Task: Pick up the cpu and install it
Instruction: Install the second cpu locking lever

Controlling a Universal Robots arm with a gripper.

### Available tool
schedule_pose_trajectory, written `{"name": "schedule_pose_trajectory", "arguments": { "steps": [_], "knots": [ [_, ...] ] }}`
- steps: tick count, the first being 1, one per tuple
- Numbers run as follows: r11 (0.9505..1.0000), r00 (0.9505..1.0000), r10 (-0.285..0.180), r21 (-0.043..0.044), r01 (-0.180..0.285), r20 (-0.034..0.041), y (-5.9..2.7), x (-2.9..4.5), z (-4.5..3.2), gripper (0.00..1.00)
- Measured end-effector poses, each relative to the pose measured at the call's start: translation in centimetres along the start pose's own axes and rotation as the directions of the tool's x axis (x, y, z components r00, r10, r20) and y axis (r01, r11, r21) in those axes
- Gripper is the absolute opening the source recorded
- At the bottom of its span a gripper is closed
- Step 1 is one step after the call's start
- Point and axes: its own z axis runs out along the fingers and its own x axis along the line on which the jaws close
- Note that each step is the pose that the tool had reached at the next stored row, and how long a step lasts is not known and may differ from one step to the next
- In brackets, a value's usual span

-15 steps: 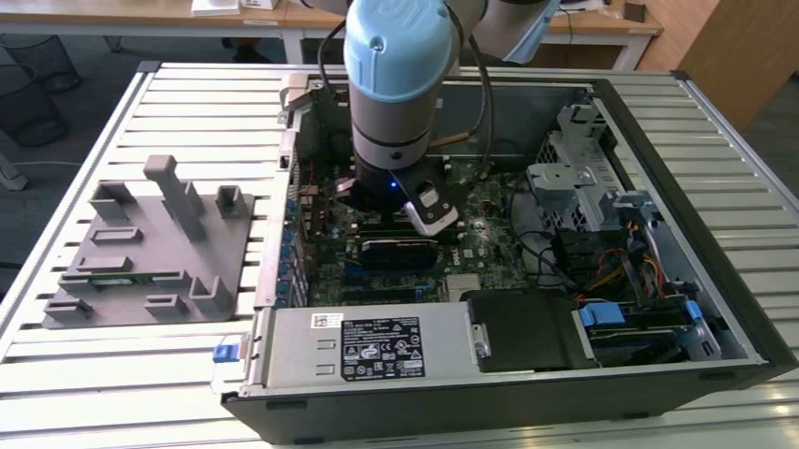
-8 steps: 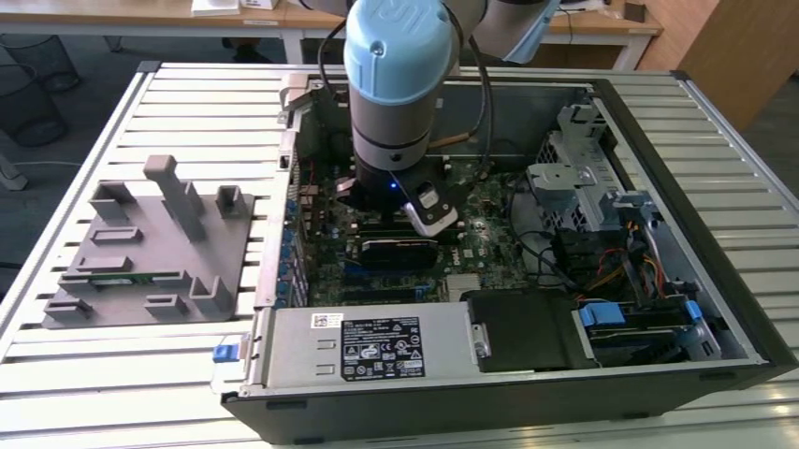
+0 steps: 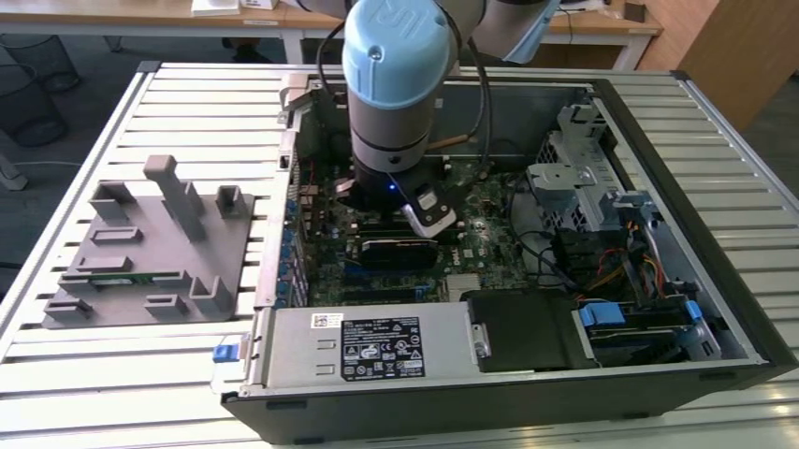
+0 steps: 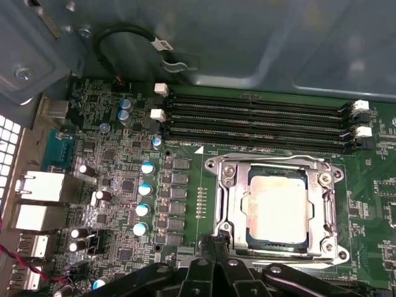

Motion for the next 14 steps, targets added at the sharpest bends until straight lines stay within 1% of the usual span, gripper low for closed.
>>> {"name": "schedule_pose_trajectory", "arguments": {
  "steps": [4, 9, 12, 14],
  "knots": [
    [1.0, 1.0, -0.001, -0.0001, 0.001, -0.0004, -0.02, 0.2, 0.11, 0.11],
    [1.0, 1.0, -0.001, -0.0007, 0.001, -0.0004, -0.02, 0.24, 0.13, 0.11],
    [1.0, 1.0, -0.002, -0.0012, 0.002, -0.0001, 0.07, 0.23, -0.17, 0.11],
    [1.0, 1.0, -0.001, -0.0006, 0.001, -0.0005, 0.17, 0.23, -0.56, 0.11]
  ]
}}
